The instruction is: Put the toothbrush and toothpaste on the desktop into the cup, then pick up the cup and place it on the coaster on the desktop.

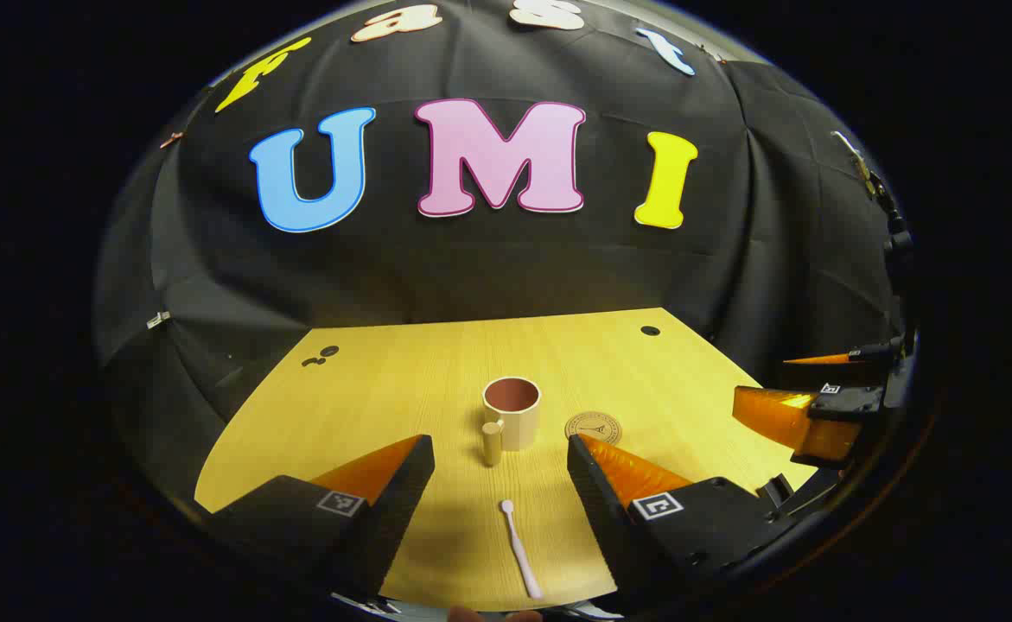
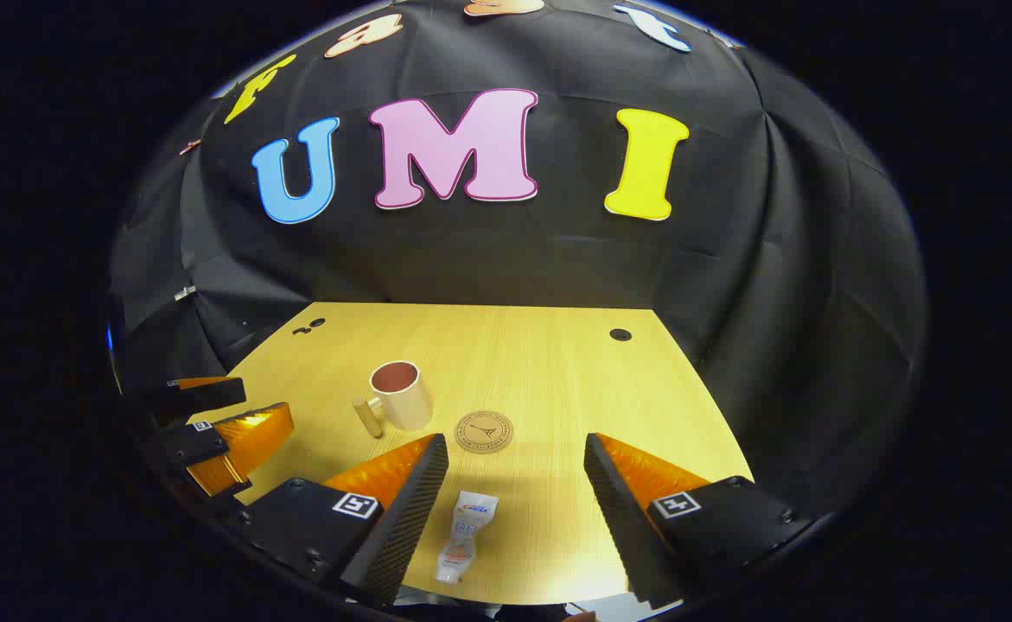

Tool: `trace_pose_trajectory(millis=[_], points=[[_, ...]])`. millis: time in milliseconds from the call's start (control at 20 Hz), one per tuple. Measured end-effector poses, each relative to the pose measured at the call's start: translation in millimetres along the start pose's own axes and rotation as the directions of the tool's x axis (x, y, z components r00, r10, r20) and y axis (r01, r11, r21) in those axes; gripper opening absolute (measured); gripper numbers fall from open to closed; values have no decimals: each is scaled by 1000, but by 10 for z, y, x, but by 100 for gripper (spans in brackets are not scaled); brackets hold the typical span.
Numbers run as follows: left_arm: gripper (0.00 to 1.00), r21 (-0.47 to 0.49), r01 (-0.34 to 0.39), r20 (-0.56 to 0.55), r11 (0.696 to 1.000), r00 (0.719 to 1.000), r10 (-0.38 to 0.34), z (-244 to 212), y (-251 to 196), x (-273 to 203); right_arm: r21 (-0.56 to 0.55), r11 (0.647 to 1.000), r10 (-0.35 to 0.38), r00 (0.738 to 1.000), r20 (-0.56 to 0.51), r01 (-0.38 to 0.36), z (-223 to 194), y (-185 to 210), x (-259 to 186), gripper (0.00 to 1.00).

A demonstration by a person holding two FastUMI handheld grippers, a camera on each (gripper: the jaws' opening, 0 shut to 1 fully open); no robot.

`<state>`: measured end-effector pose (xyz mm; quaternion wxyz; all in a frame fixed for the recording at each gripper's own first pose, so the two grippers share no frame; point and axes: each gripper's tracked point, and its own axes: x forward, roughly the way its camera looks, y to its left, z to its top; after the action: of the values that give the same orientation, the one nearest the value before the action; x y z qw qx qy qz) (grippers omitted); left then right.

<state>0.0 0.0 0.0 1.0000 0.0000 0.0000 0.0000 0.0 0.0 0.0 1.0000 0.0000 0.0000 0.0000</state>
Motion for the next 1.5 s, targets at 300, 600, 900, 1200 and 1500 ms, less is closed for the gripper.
trace_pose_trajectory(millis=[300,600,900,1200,1500], points=[[96,-5,-9,-18,1000,1000,8,-80,93,7,-5,1000,3,1000,-21,-3,-88,76,7,98],[97,-3,-10,-40,1000,999,10,-194,181,-22,-5,1000,7,998,-59,-7,-261,184,22,98],[97,8,-8,-84,1000,996,9,-394,339,-68,2,1000,16,989,-146,-16,-695,396,53,98],[97,10,-6,-150,1000,989,8,-673,522,-110,16,1000,4,966,-259,0,-1234,553,152,98],[96,22,-12,-205,1000,979,16,-875,715,-133,17,999,-27,926,-378,36,-1736,564,488,98]])
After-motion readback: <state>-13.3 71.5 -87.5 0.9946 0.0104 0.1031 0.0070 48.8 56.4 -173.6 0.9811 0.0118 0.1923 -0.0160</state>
